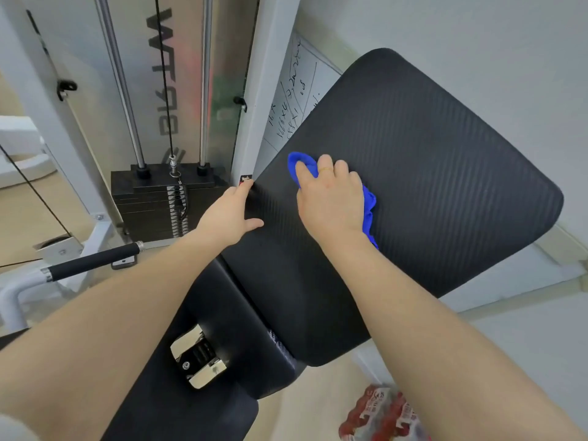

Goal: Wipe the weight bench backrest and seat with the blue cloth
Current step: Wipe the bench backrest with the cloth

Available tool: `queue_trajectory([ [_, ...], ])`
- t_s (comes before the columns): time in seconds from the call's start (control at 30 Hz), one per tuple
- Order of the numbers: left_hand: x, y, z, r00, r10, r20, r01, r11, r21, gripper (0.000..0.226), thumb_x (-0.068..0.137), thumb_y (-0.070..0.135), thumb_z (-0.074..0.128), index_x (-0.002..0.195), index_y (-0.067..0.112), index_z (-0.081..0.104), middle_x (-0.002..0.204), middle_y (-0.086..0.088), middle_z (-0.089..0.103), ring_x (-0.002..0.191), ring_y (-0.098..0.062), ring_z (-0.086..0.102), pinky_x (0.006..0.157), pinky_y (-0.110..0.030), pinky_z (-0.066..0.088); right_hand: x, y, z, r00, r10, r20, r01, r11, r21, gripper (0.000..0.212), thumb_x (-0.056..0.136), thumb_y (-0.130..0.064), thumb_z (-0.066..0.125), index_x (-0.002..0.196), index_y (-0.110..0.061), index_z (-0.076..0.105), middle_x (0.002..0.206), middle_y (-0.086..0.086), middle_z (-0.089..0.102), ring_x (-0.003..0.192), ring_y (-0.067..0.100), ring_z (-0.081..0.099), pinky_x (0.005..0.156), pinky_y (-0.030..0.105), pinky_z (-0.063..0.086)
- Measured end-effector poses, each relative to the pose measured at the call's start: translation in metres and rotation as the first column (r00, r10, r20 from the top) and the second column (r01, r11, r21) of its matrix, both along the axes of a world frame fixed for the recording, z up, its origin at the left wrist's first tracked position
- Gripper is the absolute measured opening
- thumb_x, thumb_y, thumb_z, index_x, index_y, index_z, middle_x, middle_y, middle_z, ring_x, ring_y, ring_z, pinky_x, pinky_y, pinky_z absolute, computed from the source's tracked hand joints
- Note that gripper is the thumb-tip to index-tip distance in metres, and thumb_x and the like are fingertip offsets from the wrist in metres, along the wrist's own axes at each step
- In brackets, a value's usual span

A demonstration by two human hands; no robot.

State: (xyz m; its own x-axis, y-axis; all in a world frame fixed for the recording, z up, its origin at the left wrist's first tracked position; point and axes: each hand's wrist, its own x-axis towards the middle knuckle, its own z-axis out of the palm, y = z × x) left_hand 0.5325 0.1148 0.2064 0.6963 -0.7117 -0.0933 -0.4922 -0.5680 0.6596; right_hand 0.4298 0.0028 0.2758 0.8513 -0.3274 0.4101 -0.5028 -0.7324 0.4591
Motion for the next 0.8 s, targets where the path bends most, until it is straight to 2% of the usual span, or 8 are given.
queue_trajectory([
  [0.1, 0.004, -0.002, 0.003, 1.0, -0.028, 0.005, 0.028, 0.999, 0.016, 0.082, 0.081, 0.028, 0.069, 0.145, 0.015, 0.021, 0.14, -0.015, 0.041, 0.125, -0.031, 0.046, 0.101, -0.04, 0.039, -0.008, 0.023, -0.014, 0.991, 0.064, -0.119, -0.056, 0.996, 0.07, 0.037, 0.078, -0.022, 0.058, 0.114, -0.023, 0.06, 0.097, 0.003, 0.058, 0.078, 0.021, 0.05, 0.063, 0.031, 0.032],
  [0.2, 0.01, -0.002, 0.002, 0.998, -0.057, 0.021, 0.056, 0.997, 0.054, 0.083, 0.08, 0.025, 0.07, 0.145, 0.013, 0.021, 0.138, -0.016, 0.042, 0.124, -0.031, 0.047, 0.099, -0.04, 0.041, -0.018, 0.04, -0.034, 0.871, 0.269, -0.41, -0.186, 0.955, 0.231, 0.035, 0.087, -0.01, 0.044, 0.122, -0.011, 0.048, 0.107, 0.008, 0.048, 0.09, 0.024, 0.045, 0.068, 0.033, 0.025],
  [0.27, 0.011, -0.003, -0.001, 0.998, -0.062, 0.025, 0.06, 0.996, 0.061, 0.085, 0.079, 0.025, 0.071, 0.145, 0.014, 0.019, 0.137, -0.016, 0.041, 0.124, -0.031, 0.046, 0.101, -0.042, 0.041, -0.008, 0.028, -0.018, 0.889, 0.241, -0.389, -0.185, 0.967, 0.176, 0.034, 0.086, -0.011, 0.043, 0.12, -0.013, 0.049, 0.107, 0.007, 0.049, 0.09, 0.025, 0.046, 0.067, 0.033, 0.024],
  [0.33, 0.012, -0.004, -0.004, 0.998, -0.063, 0.014, 0.062, 0.996, 0.067, 0.086, 0.079, 0.026, 0.071, 0.146, 0.015, 0.018, 0.136, -0.015, 0.04, 0.125, -0.032, 0.044, 0.102, -0.044, 0.04, 0.007, 0.01, 0.004, 0.971, 0.12, -0.207, -0.126, 0.992, -0.016, 0.035, 0.081, -0.017, 0.048, 0.115, -0.021, 0.055, 0.1, 0.003, 0.054, 0.083, 0.022, 0.049, 0.064, 0.032, 0.024],
  [0.4, 0.015, -0.004, -0.004, 0.998, -0.07, 0.005, 0.069, 0.994, 0.083, 0.087, 0.079, 0.028, 0.071, 0.146, 0.016, 0.017, 0.136, -0.015, 0.039, 0.125, -0.033, 0.043, 0.102, -0.045, 0.04, 0.02, -0.003, 0.021, 0.994, 0.05, -0.098, -0.049, 0.999, 0.016, 0.036, 0.083, -0.015, 0.049, 0.118, -0.021, 0.053, 0.105, 0.005, 0.053, 0.086, 0.023, 0.047, 0.065, 0.032, 0.023],
  [0.53, 0.024, -0.004, -0.002, 0.992, -0.113, -0.065, 0.12, 0.984, 0.129, 0.076, 0.079, 0.032, 0.07, 0.14, 0.012, 0.03, 0.131, -0.013, 0.042, 0.121, -0.033, 0.046, 0.099, -0.042, 0.041, 0.025, 0.019, 0.005, 0.99, 0.07, -0.122, -0.061, 0.996, 0.071, 0.034, 0.083, -0.01, 0.041, 0.114, -0.018, 0.054, 0.106, 0.006, 0.053, 0.088, 0.024, 0.048, 0.066, 0.033, 0.026],
  [0.63, 0.024, -0.002, -0.001, 0.982, -0.115, -0.15, 0.132, 0.985, 0.112, 0.058, 0.079, 0.031, 0.068, 0.128, 0.011, 0.044, 0.12, -0.013, 0.051, 0.111, -0.028, 0.053, 0.09, -0.034, 0.042, 0.019, 0.038, -0.027, 0.937, 0.212, -0.276, -0.161, 0.967, 0.197, 0.029, 0.088, -0.009, 0.039, 0.114, -0.012, 0.051, 0.108, 0.009, 0.051, 0.091, 0.025, 0.046, 0.071, 0.034, 0.031],
  [0.8, 0.018, 0.003, -0.009, 0.972, -0.096, -0.217, 0.116, 0.99, 0.082, 0.065, 0.086, 0.033, 0.062, 0.139, 0.008, 0.032, 0.141, -0.013, 0.043, 0.127, -0.027, 0.044, 0.101, -0.033, 0.036, 0.044, 0.02, 0.002, 0.962, 0.135, -0.237, -0.099, 0.983, 0.156, 0.024, 0.087, -0.008, 0.041, 0.108, -0.011, 0.053, 0.109, 0.01, 0.049, 0.096, 0.028, 0.042, 0.073, 0.034, 0.026],
])
